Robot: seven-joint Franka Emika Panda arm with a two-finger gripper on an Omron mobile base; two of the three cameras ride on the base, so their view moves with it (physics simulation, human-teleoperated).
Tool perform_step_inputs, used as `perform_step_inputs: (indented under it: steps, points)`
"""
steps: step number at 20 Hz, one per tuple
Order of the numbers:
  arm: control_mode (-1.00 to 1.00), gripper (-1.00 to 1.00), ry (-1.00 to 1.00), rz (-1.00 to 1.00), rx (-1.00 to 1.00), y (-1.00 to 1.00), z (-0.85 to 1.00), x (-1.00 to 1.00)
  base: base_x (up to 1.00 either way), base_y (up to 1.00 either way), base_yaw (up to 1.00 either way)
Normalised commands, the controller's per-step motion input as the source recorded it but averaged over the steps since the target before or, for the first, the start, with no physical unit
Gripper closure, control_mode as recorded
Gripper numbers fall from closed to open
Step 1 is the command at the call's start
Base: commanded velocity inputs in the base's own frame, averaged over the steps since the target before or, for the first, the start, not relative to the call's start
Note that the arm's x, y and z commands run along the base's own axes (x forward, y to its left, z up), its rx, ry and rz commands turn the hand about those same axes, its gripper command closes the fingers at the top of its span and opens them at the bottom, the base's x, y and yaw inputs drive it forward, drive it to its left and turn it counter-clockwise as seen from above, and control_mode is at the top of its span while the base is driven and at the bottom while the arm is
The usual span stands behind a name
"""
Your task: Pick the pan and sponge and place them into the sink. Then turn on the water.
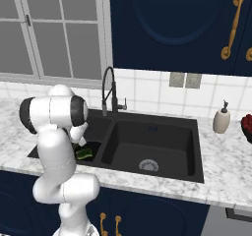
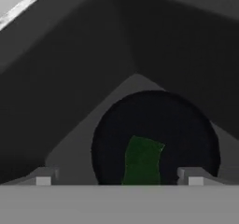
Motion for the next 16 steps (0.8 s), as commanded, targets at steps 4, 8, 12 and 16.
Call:
perform_step_inputs:
  steps: [4, 8, 12, 16]
  points:
    - [-1.0, -1.0, -0.18, 0.0, 0.0, 0.09, 0.91, -0.53, 0.0, 0.0, 0.0]
    - [-1.0, -1.0, -0.03, 0.0, 0.0, 0.0, 0.98, -0.38, 0.0, 0.0, 0.0]
    - [-1.0, -1.0, 0.0, 0.0, 0.0, 0.0, 1.0, -0.34, 0.0, 0.0, 0.0]
    - [-1.0, -1.0, 0.0, 0.0, 0.02, 0.0, 1.0, -0.16, 0.0, 0.0, 0.0]
